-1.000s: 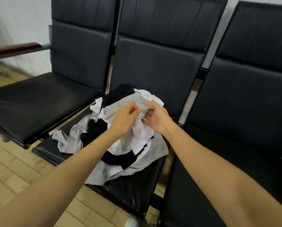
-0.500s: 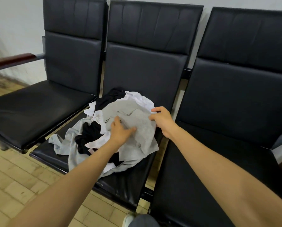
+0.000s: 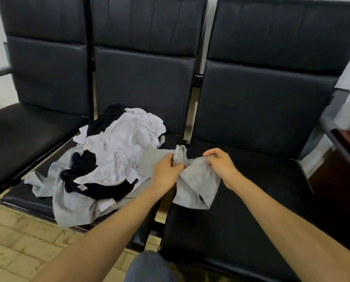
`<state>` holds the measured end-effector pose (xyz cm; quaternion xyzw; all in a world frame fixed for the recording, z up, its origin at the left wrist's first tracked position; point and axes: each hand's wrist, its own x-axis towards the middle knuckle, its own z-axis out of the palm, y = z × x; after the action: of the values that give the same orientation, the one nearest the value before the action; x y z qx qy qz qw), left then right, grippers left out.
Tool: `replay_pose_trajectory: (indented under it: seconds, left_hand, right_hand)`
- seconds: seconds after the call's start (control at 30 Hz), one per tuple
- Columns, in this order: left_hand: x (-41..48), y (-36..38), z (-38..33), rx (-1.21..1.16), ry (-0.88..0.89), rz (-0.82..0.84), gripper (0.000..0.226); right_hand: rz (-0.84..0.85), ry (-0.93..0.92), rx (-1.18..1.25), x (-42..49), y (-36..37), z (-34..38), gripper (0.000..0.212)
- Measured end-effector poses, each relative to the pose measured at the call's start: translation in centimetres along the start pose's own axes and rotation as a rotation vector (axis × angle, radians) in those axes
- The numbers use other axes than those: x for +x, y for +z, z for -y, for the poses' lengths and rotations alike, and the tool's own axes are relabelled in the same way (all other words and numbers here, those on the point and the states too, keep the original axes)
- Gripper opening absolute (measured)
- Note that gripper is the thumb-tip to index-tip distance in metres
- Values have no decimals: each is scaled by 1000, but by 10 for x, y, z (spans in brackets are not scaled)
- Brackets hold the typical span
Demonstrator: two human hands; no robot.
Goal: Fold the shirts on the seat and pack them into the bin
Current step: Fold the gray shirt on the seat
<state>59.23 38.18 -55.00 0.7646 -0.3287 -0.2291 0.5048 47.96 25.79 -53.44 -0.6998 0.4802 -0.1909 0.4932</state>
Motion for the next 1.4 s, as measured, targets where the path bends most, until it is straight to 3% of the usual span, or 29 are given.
replay_pose_trajectory:
  seconds: [0.13,0.2,0.27,0.33,0.43,0.5,0.6,0.77,0.9,1.07,1.2,1.3,1.4]
  left_hand:
    - [-38,59,-21,-2,83,392,7]
    - [-55,86,-19,109,139,533,26]
    - [-60,107,-11,260,174,507,24]
    - [-62,125,1,394,147,451,22]
    - [-74,149,13,431,66,572,55]
    - [-84,166,17,452,51,622,67]
    - [-88,182,20,558,112,498,55]
    - [-83,184,17,541,97,410,13]
    - [-82,189,10,631,127,353,23]
    - [-85,201,7,404,130,408,37]
    - [-73,205,3,523,319,664,64]
    - [-55,205,-14,740,423,798,54]
    - [-43,199,-31,755,389,807,50]
  right_hand:
    - [-163,-34,-174,-20,-70,-46,23]
    - [-192,10,-375,-31,-105,-79,24]
    - [-121,119,-657,-39,-127,-112,29]
    - [-27,168,-743,-48,-132,-137,36]
    - [77,153,-541,-68,-124,-154,38]
    - [47,160,-413,-78,-121,-165,46]
    - [-70,102,-369,-86,-124,-184,39]
    - [-107,-32,-365,-97,-128,-198,26]
    - [-97,60,-433,-101,-126,-200,34]
    - [-92,44,-343,-101,-126,-197,9]
    - [-145,-83,-231,-107,-131,-192,5]
    - [-247,-313,-278,-112,-141,-187,8]
    - [-398,-420,-323,-118,-154,-177,10]
